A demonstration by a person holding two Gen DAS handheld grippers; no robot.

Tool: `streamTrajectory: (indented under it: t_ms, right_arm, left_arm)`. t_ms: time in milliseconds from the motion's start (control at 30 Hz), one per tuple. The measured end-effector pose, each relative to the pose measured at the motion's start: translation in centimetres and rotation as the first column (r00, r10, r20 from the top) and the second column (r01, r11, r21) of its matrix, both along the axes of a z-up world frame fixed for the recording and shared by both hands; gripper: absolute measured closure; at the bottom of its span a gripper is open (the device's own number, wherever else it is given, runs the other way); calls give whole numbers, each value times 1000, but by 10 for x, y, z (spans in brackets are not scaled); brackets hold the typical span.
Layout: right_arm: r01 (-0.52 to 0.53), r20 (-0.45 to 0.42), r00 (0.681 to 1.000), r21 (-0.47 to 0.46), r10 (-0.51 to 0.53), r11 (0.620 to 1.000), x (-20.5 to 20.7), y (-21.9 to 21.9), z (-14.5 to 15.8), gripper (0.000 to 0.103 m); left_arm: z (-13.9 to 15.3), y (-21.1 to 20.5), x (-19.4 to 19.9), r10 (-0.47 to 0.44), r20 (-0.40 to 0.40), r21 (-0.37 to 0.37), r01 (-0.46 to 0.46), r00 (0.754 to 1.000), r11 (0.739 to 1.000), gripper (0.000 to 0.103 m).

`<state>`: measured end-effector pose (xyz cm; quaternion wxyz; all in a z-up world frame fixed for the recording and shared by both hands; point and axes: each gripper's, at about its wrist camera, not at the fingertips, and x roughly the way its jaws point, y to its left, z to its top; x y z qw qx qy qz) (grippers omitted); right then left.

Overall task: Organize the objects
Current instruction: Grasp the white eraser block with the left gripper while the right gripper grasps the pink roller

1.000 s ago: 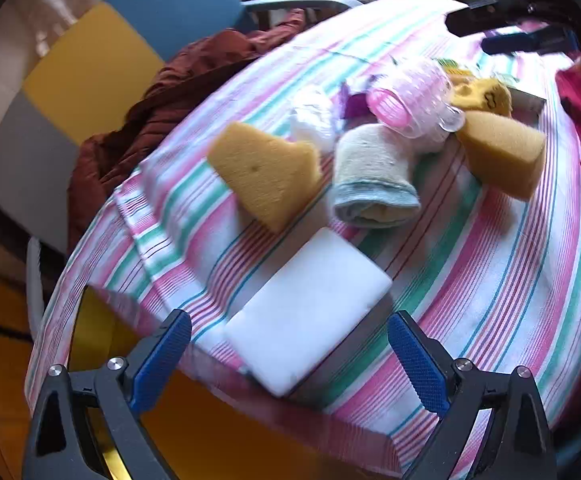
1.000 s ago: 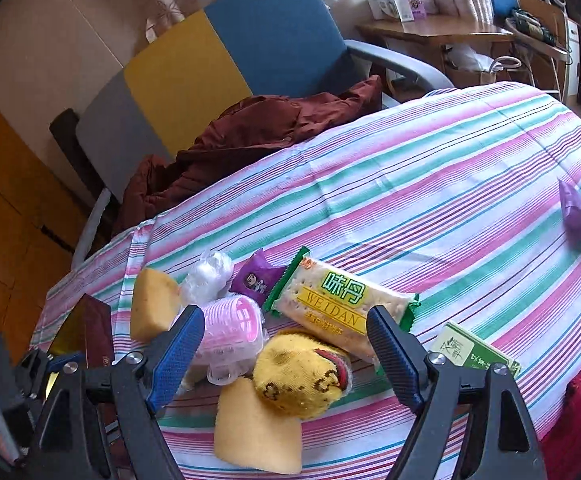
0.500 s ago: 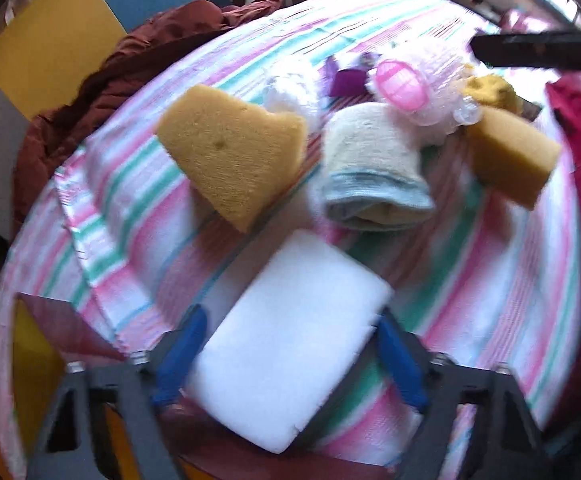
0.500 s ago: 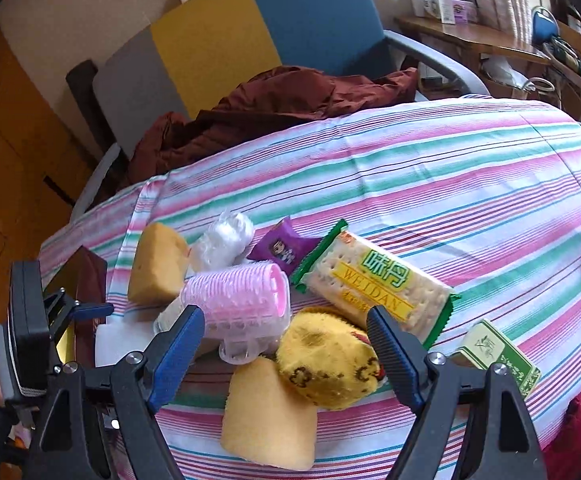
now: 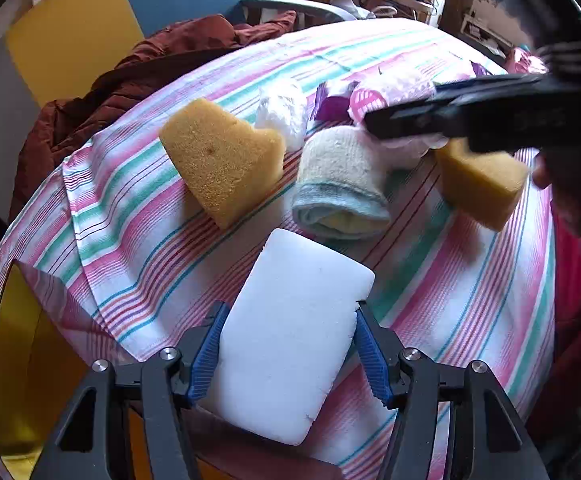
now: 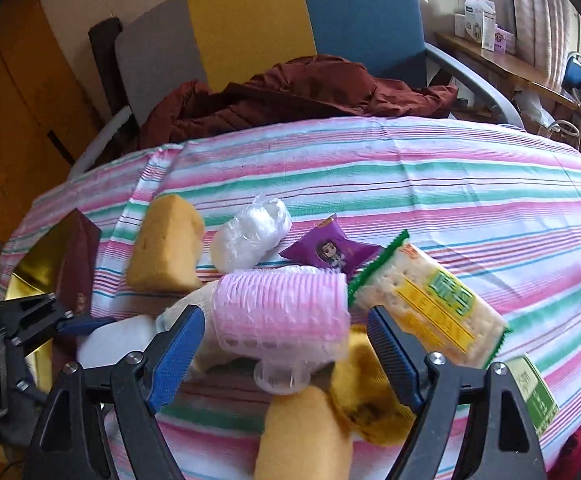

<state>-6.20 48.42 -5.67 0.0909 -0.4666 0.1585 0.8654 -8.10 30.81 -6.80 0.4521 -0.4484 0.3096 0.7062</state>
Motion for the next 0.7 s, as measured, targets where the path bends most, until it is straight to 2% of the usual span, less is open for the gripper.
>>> streamTrajectory:
  t_ms: [33,67,167,267,400,467,567,633,700]
  right_arm:
    - [-6,9,1000,4,6,1000,-2,-1,-3,20]
    - [-2,8,1000,15,2,1000,-1,-2,-3,35]
    - [-2,-36,999,-20,1,1000,6,3,4,34]
    - [-3,-115,993,-69,-5,998,15,10,20,34]
    - [-23,-221,975,-140,-8,990,27,16,41,34]
    - [-48,-252,968,-142,11,989,31,12,49,34]
    - [-102,-264,962,-141,62,985,32,-5,55,34]
    - [-138,-253,962,-138,100,981,32,-20,56,34]
    - [-183,-240,959,-123,150,975,30,-39,58,34]
  left_arm:
    - [2,-2,4,6,2,9,-6,1000,1000,41]
    - [6,-4,7,13,4,23,-13,1000,1000,41]
    - [19,-12,12,45,28,74,-47,999,996,41]
    - [41,-22,13,91,31,133,-94,995,987,41]
    - [73,-50,5,173,38,226,-177,984,958,41]
    - [85,-65,-3,221,54,272,-227,974,935,41]
    - [107,-101,-3,318,60,337,-319,946,886,40]
    - [113,-129,-8,394,60,368,-387,917,846,40]
    - [117,-164,-14,475,87,388,-469,876,793,40]
